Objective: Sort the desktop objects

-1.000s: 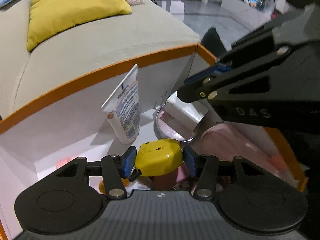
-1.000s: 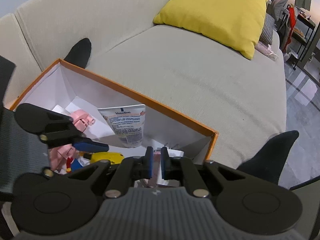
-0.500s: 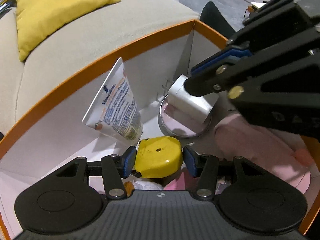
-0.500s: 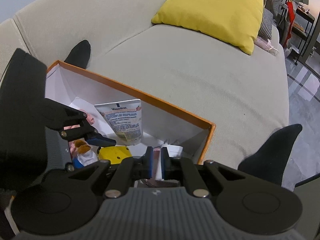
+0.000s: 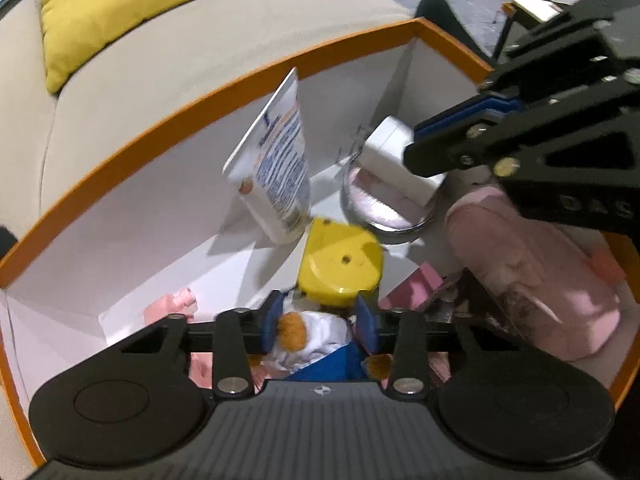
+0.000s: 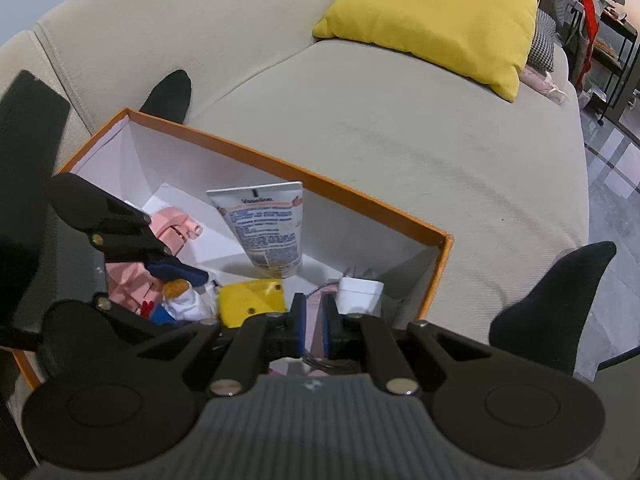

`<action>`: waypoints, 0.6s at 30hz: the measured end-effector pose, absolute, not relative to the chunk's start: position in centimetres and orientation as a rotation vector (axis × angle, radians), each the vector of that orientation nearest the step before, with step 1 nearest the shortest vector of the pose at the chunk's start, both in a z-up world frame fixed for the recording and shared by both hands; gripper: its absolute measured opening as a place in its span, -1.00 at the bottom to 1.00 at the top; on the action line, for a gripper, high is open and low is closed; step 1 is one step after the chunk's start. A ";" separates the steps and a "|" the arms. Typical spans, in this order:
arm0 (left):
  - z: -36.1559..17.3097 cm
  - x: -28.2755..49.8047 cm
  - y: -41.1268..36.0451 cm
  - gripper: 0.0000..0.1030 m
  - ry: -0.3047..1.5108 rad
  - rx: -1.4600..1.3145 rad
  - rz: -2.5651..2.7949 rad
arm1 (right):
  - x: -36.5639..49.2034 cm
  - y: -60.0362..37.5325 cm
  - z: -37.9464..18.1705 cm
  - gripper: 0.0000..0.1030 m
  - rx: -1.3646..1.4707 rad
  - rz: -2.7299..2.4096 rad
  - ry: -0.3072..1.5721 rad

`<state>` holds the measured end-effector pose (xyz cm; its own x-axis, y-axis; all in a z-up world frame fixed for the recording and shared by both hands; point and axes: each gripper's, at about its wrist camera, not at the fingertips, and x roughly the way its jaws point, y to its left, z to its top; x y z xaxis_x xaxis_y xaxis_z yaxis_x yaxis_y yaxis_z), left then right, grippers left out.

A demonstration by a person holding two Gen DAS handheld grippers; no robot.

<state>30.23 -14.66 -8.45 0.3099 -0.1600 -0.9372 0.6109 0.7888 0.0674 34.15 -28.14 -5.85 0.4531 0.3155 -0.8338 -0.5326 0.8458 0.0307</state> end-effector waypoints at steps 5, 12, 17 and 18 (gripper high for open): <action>-9.1 30.1 -14.6 -0.31 1.153 0.450 -0.526 | 34.0 -28.0 -6.0 -0.85 -0.255 0.526 0.973; -9.0 30.5 -13.3 -0.37 1.145 0.369 -0.452 | 34.1 -27.6 -6.4 -0.84 -0.241 0.547 1.003; -8.6 30.8 -11.9 -0.38 1.122 0.295 -0.425 | 34.3 -26.8 -6.9 -0.84 -0.255 0.578 1.034; -8.6 30.7 -12.1 -0.38 1.116 0.294 -0.420 | 34.3 -26.7 -7.1 -0.84 -0.260 0.580 1.039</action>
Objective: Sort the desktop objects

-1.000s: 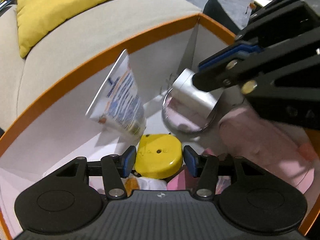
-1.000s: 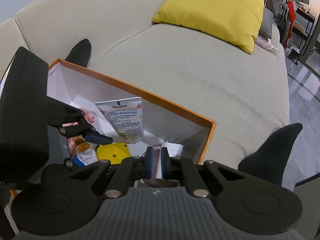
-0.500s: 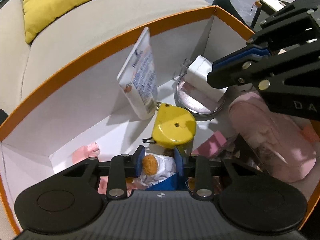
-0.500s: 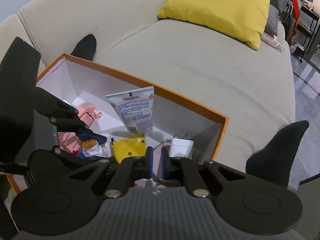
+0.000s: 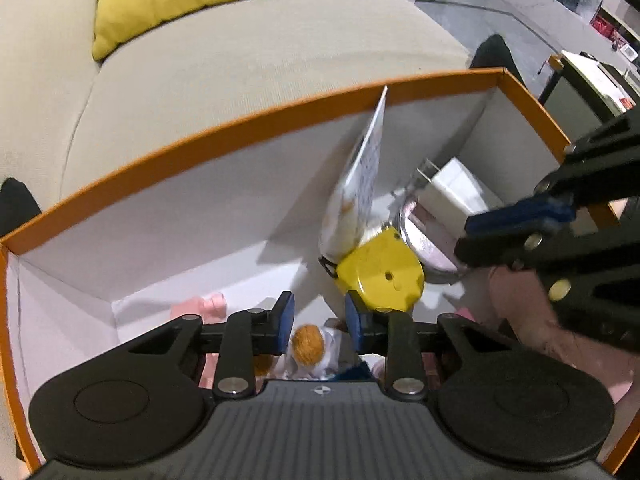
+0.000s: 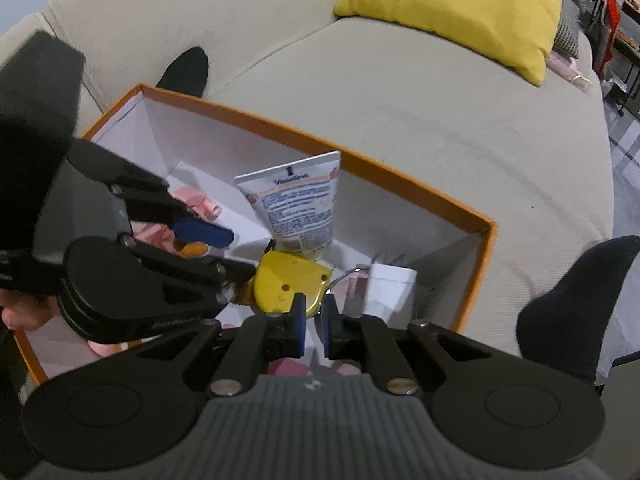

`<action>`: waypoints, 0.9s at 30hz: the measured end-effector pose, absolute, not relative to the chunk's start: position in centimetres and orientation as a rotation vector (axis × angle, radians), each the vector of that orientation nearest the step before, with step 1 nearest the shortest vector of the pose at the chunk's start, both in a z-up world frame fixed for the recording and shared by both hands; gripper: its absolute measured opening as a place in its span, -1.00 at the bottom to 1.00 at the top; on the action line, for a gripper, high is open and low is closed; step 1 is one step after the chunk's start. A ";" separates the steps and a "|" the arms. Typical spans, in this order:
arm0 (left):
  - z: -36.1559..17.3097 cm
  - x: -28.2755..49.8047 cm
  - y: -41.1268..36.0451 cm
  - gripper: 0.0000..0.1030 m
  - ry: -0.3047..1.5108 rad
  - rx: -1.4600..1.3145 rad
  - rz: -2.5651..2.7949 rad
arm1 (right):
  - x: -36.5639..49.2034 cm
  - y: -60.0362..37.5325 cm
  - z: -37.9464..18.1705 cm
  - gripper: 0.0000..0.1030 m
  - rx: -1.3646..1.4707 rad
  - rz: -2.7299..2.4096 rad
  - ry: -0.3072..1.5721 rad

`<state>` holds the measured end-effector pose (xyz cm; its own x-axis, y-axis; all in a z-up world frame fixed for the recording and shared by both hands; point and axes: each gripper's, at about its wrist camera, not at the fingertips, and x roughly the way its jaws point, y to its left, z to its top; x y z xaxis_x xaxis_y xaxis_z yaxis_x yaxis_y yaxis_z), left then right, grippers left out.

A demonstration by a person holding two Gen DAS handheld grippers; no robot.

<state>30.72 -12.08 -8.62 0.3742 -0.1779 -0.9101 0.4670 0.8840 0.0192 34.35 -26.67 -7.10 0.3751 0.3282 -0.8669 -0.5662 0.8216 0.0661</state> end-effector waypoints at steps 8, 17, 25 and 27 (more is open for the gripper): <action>-8.8 33.1 -12.0 -0.38 1.116 0.337 -0.470 | 35.8 -26.2 -7.4 -0.83 -0.176 0.601 1.066; -9.0 31.1 -12.8 -0.38 1.142 0.377 -0.525 | 37.0 -23.0 -8.5 -0.82 -0.163 0.607 1.104; -8.7 30.6 -12.3 -0.38 1.122 0.330 -0.524 | 39.5 -22.7 -9.8 -0.83 -0.079 0.553 1.143; -8.6 30.5 -12.2 -0.38 1.115 0.317 -0.523 | 39.7 -22.7 -10.2 -0.83 -0.048 0.551 1.163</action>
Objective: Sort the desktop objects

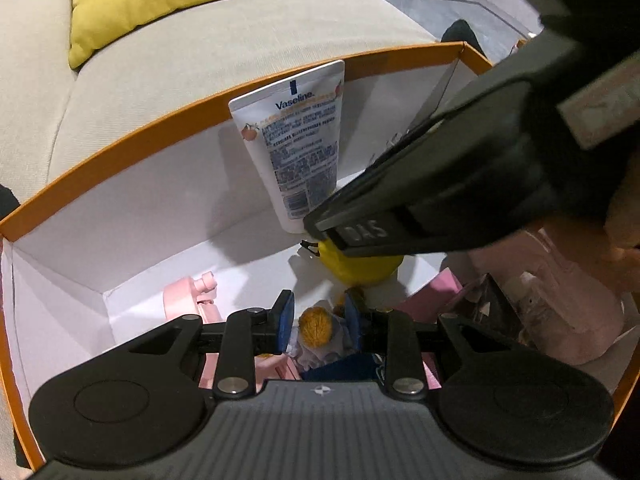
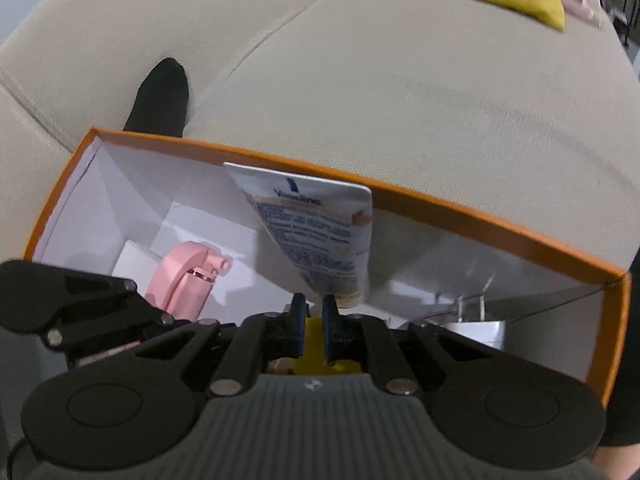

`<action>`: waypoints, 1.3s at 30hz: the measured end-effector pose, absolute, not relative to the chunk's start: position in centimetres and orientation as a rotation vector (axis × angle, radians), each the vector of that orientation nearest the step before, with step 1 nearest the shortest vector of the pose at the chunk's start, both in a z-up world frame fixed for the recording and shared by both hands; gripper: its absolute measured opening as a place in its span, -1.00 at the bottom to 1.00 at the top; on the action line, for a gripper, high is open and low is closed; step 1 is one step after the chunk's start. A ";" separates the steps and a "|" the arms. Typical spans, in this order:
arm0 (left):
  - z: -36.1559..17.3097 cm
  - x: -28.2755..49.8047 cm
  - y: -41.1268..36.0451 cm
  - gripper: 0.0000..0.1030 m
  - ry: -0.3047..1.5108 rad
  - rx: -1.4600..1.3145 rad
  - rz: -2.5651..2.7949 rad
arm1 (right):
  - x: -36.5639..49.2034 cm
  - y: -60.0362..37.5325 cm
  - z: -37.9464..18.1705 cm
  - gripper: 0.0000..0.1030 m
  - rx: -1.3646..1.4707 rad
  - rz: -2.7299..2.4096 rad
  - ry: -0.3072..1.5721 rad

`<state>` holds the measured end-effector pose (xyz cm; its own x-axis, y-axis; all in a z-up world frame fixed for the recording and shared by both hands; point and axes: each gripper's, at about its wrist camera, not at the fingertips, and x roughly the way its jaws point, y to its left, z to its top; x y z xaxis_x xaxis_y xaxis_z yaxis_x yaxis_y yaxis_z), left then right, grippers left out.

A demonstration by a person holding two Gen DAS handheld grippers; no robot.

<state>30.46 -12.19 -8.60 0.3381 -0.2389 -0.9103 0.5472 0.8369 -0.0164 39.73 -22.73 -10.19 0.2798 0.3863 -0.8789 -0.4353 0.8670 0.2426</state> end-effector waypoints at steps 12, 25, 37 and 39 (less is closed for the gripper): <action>-6.3 29.1 -11.1 -0.38 1.027 0.234 -0.512 | 38.4 -23.6 -8.5 -0.70 -0.071 0.540 1.145; -0.9 24.5 -9.0 -0.38 0.901 0.135 -0.371 | 29.3 -26.3 -2.1 -0.14 -0.099 0.484 0.935; 2.3 16.9 -8.6 0.20 0.744 0.038 -0.249 | 19.4 -29.1 0.4 0.03 -0.037 0.427 0.735; 2.0 16.3 -8.5 0.22 0.733 0.021 -0.234 | 18.4 -29.1 -0.1 0.05 -0.021 0.412 0.724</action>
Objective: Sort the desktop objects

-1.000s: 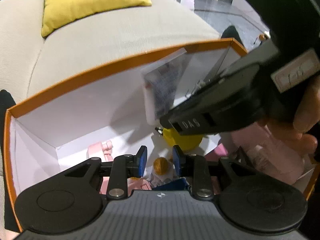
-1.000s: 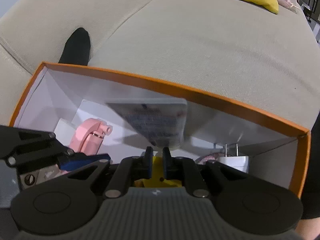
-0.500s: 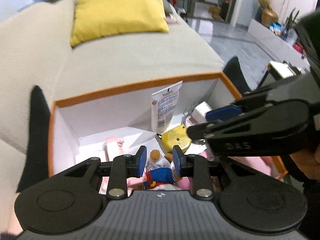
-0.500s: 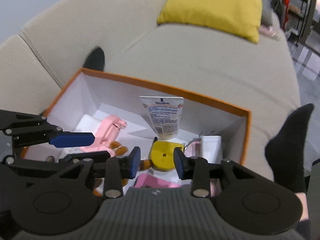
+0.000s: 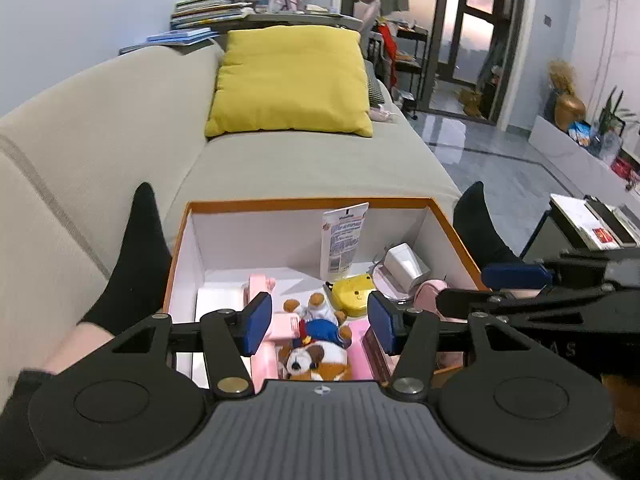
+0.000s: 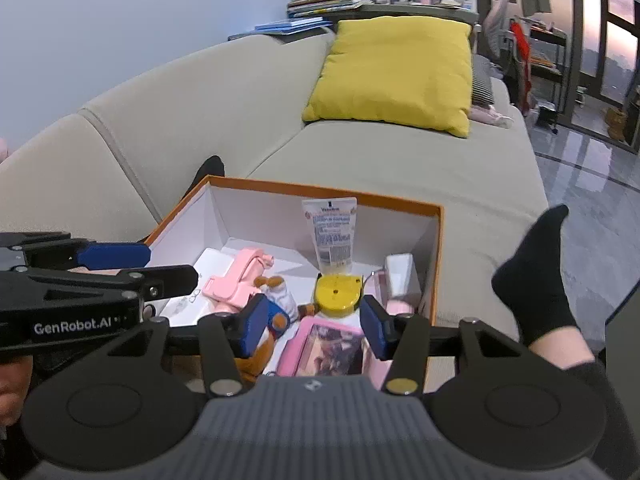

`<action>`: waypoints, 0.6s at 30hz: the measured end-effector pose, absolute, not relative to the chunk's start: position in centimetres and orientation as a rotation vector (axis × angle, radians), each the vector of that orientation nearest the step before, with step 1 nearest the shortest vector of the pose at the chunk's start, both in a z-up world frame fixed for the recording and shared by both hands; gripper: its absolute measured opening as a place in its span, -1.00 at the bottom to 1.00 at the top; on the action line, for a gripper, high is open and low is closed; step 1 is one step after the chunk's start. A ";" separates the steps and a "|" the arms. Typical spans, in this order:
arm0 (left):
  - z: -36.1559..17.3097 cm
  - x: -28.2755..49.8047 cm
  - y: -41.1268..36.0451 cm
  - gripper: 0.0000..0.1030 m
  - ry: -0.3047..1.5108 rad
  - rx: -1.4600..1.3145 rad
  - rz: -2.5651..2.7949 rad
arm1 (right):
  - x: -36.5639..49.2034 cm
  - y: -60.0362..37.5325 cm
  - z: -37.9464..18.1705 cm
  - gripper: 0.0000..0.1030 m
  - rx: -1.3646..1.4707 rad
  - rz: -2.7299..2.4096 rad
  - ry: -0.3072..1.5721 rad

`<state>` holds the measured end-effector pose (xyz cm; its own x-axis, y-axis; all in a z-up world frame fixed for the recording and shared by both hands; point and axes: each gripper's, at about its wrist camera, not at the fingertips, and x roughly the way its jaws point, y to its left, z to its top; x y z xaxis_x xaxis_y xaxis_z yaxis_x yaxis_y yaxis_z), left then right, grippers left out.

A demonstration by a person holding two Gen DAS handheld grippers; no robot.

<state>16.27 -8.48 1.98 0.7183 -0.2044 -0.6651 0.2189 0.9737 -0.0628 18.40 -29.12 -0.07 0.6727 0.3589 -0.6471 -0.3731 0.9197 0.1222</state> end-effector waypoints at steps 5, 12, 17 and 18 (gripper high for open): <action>0.9 15.4 -7.9 0.45 0.685 -0.021 -0.150 | 17.0 -28.5 -1.7 0.10 -0.023 0.357 0.662; -1.6 16.0 -7.2 0.53 0.685 -0.059 -0.096 | 16.4 -28.3 -4.2 0.15 0.007 0.319 0.659; -3.3 16.5 -7.7 0.62 0.697 -0.028 -0.079 | 16.2 -28.4 -5.3 0.36 0.016 0.308 0.661; -3.7 16.7 -7.7 0.63 0.708 -0.021 -0.077 | 16.3 -28.4 -5.5 0.36 0.019 0.305 0.670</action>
